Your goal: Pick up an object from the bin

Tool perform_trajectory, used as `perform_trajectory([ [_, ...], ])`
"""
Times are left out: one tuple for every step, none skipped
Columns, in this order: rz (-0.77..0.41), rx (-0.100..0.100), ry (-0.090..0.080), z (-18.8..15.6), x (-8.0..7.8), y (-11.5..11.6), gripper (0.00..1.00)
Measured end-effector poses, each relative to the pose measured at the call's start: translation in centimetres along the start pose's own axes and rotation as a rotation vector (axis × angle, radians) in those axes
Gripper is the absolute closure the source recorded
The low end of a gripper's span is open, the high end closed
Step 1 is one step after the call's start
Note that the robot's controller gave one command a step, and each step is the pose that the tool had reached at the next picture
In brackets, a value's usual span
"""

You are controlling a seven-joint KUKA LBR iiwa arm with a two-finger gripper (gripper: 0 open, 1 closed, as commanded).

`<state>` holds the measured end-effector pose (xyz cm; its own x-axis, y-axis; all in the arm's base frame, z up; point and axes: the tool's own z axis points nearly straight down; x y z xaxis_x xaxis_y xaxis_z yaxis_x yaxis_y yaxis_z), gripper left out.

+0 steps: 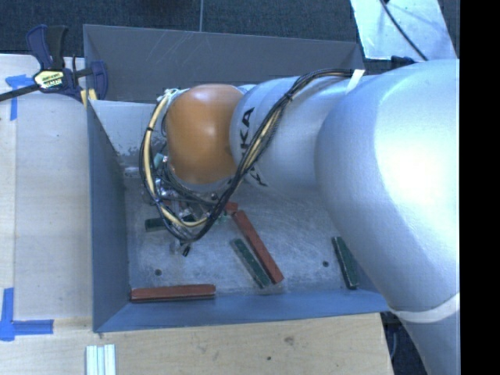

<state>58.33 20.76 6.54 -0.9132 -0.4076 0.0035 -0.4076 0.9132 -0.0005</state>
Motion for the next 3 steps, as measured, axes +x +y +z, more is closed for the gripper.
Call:
perform_trajectory([
  [0.000,-0.001,-0.008,-0.6,-0.2,0.2,1.00],
  [-0.043,0.001,-0.017,-12.2,-2.6,1.1,1.00],
  [-0.059,0.000,-0.014,-17.2,-2.2,2.3,1.00],
])
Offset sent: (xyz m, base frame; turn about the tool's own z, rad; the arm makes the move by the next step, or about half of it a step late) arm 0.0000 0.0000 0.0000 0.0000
